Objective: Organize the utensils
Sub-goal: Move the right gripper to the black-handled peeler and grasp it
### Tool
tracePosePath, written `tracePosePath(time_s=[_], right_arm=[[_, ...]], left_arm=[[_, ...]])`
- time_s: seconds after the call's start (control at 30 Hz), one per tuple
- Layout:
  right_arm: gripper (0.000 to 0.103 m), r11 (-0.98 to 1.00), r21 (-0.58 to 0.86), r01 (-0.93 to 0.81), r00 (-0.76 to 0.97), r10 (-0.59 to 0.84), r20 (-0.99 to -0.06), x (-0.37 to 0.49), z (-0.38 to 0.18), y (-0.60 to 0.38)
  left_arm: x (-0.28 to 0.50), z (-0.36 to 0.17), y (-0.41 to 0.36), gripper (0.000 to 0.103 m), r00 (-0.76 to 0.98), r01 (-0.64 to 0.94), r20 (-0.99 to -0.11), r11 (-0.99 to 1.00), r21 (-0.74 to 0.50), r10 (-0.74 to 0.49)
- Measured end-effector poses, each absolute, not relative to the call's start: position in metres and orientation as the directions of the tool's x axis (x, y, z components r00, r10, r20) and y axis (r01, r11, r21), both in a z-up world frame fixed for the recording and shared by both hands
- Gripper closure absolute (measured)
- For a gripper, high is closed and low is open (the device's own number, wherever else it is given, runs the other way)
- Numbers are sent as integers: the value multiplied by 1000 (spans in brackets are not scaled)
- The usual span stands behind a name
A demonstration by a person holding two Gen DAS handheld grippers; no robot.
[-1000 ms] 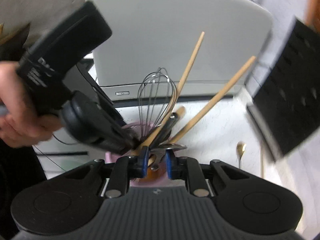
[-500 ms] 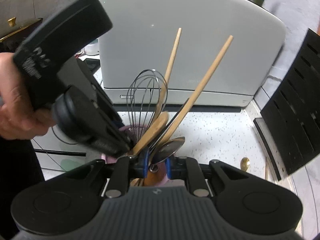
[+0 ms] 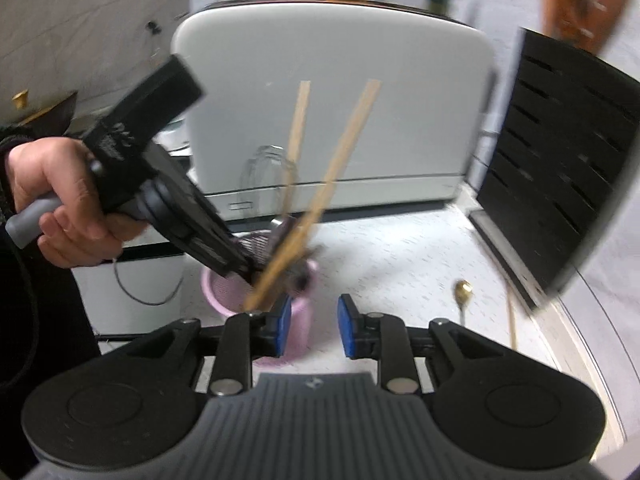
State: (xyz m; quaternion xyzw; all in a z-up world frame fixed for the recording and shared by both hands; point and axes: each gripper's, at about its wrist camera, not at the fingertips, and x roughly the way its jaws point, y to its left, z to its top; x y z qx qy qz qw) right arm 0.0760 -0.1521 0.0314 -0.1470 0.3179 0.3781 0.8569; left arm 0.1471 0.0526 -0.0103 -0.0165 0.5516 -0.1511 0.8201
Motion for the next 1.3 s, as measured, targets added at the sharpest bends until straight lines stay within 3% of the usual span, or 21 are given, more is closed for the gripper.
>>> tracePosePath(time_s=[0.17,0.37,0.63,0.87,1.03,1.3], right_arm=[[76,794,31,-607,596,481,-643,92,20,-204],[76,902,49,-429,638,341,-691,112,-8,-256],[71,938,-12,-346,628,223,-746,116,-41,-279],[70,906,37,-421,591,305,-747,108,-43,-258],[70,860,171,-481,502,430,-751,107,-52,-223],[70,838,55,-543,464,354,-812,98,-67,-174]], left_arm=[[146,-11,50,87,347,243,-901,953,-182,-260],[146,-12,49,86,342,245,-904,953,-179,-258],[148,-12,48,87,341,240,-905,954,-179,-255],[148,-13,47,87,342,236,-905,956,-177,-252],[149,-14,46,87,337,234,-907,956,-177,-251],[149,-15,47,87,341,234,-907,957,-174,-248]])
